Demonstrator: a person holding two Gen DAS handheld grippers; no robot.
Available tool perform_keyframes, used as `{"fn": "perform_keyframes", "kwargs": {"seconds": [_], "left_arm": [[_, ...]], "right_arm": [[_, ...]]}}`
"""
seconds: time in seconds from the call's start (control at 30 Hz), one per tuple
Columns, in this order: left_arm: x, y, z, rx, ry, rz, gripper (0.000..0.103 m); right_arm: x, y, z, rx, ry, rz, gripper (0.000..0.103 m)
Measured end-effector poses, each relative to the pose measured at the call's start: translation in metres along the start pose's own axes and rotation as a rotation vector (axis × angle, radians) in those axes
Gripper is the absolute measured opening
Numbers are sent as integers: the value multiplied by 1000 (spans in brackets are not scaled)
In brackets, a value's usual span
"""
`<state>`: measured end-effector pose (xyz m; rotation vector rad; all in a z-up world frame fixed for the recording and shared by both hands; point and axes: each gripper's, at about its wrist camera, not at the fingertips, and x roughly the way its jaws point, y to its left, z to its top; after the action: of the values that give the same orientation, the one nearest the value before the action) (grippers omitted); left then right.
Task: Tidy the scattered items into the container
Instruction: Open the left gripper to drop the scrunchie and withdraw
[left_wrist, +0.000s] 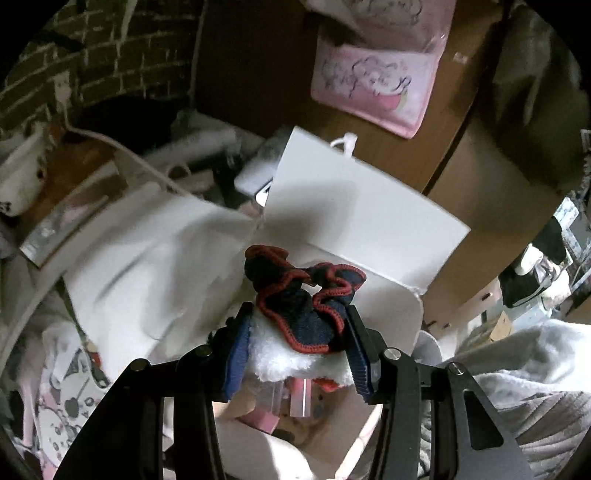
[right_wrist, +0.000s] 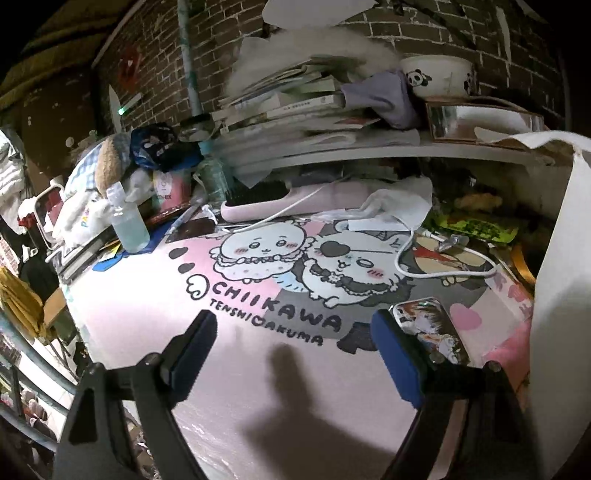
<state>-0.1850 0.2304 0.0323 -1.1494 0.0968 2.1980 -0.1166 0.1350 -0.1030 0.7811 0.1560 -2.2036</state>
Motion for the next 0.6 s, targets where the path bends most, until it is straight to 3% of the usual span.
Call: {"fn": "perform_keyframes", "kwargs": {"seconds": [0.07, 0.13, 0.2, 0.3, 0.47, 0.6], "left_arm": [[3, 1, 0, -7, 15, 0, 47], [2, 0, -1, -7, 14, 14, 61], [-7, 0, -1, -2, -13, 19, 84], [-30, 1, -2, -5, -70, 6, 102], [-104, 12, -20, -47, -257, 135, 103], [-163, 32, -63, -112, -373, 254, 103]], "right_arm": [[0, -2, 0, 3, 0, 4, 84], [0, -2, 0, 4, 2, 6, 85], [-1, -2, -1, 4, 4, 9, 87], [-2, 1, -4, -8, -8, -11, 89], [-9, 0, -8, 2, -47, -65, 89], [-15, -4, -13, 30, -69, -147, 89]]}}
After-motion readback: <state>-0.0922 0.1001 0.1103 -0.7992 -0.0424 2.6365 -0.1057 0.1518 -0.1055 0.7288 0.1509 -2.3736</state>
